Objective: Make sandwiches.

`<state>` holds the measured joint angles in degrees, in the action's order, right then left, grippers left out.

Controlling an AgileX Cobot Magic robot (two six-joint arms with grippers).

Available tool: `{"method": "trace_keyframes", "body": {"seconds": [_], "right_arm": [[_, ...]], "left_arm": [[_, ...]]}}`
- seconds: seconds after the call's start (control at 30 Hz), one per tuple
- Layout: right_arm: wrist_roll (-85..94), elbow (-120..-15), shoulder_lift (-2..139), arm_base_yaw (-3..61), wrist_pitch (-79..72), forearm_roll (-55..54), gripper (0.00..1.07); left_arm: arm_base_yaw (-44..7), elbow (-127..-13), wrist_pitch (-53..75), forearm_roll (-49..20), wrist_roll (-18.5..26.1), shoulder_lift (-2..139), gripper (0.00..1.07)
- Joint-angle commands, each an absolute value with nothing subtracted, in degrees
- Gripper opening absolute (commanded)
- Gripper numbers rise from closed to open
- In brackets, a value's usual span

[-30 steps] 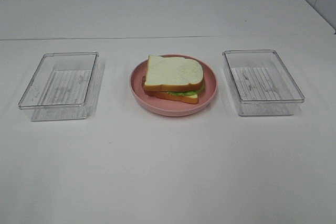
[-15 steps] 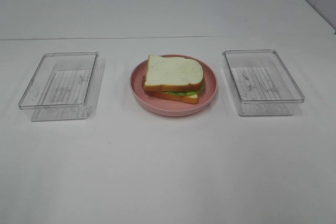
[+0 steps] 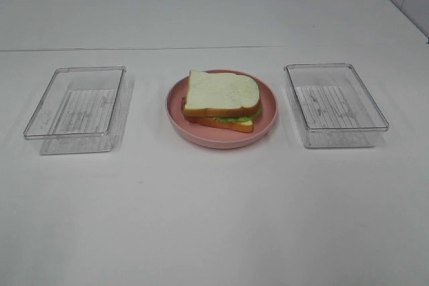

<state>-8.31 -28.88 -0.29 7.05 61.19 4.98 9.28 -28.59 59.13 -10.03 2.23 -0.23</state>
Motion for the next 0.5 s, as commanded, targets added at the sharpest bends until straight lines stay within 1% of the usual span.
{"method": "trace_keyframes", "body": {"seconds": [0.03,0.17,0.2,0.23,0.27,0.3,0.5], "right_arm": [[-7.56,-28.88,-1.60,6.93,60.45,4.93,0.91],[-7.56,-28.88,-1.60,6.65,60.45,4.93,0.91],[-7.62,-28.88,-1.60,5.16,60.45,4.93,0.91],[-7.62,-28.88,-1.60,5.16,60.45,4.93,0.91],[-7.62,-28.88,-1.60,2.58,60.45,4.87,0.91],[-7.62,-28.88,-1.60,1.95,60.45,4.87,0.91],[-7.62,-28.88,-1.60,1.78,60.45,4.87,0.91]], "left_arm": [[9.51,-28.53,59.07,-10.54,2.06,-1.26,1.00],[9.51,-28.53,59.07,-10.54,2.06,-1.26,1.00],[9.51,-28.53,59.07,-10.54,2.06,-1.26,1.00],[9.51,-28.53,59.07,-10.54,2.06,-1.26,1.00],[9.51,-28.53,59.07,-10.54,2.06,-1.26,1.00],[9.51,-28.53,59.07,-10.54,2.06,-1.26,1.00],[9.51,-28.53,59.07,-10.54,2.06,-1.26,1.00]]}}
